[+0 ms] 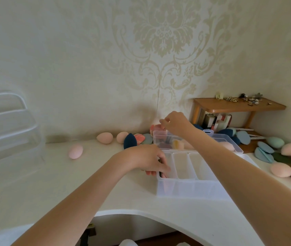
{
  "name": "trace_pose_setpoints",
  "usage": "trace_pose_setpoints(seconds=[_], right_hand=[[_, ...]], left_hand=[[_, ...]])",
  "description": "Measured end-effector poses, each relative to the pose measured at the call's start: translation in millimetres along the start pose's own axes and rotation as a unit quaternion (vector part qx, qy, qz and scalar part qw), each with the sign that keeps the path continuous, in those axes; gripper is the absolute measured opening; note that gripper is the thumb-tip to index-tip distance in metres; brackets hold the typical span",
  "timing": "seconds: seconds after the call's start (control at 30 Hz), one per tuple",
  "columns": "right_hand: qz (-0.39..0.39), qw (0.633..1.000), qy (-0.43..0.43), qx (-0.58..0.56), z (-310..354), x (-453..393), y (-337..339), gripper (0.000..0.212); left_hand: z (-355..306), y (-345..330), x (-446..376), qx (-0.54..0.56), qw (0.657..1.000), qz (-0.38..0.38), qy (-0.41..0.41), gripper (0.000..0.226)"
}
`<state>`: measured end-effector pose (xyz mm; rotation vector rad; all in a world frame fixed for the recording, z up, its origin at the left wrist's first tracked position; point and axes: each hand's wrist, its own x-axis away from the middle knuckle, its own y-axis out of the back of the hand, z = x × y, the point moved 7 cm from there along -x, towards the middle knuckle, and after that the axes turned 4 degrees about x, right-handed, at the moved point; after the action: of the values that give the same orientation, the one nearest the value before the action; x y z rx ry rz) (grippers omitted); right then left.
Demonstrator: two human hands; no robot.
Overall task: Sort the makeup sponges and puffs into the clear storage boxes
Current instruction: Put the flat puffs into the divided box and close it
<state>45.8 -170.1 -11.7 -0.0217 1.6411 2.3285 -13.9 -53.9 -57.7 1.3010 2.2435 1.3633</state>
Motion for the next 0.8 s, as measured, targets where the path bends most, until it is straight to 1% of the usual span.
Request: trace_pose_setpoints(seconds=[0.1,0.13,0.2,0.23,0.27,0.3,0.37,0.4,0.5,0.6,0.67,0.8], right_hand=[[-0.073,0.997,0.029,-0.006,6.6,11.9,22.8,0.05],[-0.1,0.994,0.029,-0.042,6.9,17.8,34.8,0.047],[-0.145,0.984,0.035,-0.102,8.5,31.0,60.2,0.031],[-0.14,0.983,0.04,-0.108,11.0,36.2,68.6,0.024],[-0.111,0.988,0.047,-0.099,13.8,41.9,72.6,0.018],[-0.065,0.993,0.056,-0.079,17.1,49.3,72.6,0.015],[0.022,0.997,0.071,-0.037,23.3,66.1,66.8,0.015],[0.046,0.996,0.078,-0.024,24.2,76.1,64.6,0.014],[0.085,0.991,0.107,0.003,34.0,98.7,54.0,0.011],[0.119,0.982,0.135,0.061,43.4,112.5,38.3,0.015],[0.13,0.976,0.15,0.094,47.8,117.8,29.9,0.017],[0.145,0.965,0.157,0.153,49.6,120.0,14.4,0.022]], left_hand=[[-0.5,-0.2,4.6,-0.018,1.0,0.023,0.009,0.027],[-0.2,-0.5,5.2,-0.022,0.999,0.025,0.012,0.026],[-1.3,-1.2,5.4,-0.03,0.999,0.025,0.015,0.025],[-1.8,-0.8,5.5,-0.033,0.999,0.023,0.018,0.025],[-2.9,-0.4,5.3,-0.034,0.999,0.018,0.023,0.026],[-4.4,0.5,5.5,-0.034,0.999,0.012,0.028,0.027],[-5.2,3.8,7.1,-0.035,0.999,0.0,0.041,0.032],[-6.8,3.8,7.8,-0.033,0.998,-0.002,0.045,0.034],[-4.9,4.5,12.0,-0.021,0.998,-0.014,0.057,0.037],[-5.4,4.1,14.2,-0.014,0.998,-0.041,0.055,0.035],[-6.3,4.9,15.0,-0.032,0.996,-0.064,0.055,0.036],[-10.5,11.4,17.6,-0.08,0.989,-0.116,0.05,0.028]])
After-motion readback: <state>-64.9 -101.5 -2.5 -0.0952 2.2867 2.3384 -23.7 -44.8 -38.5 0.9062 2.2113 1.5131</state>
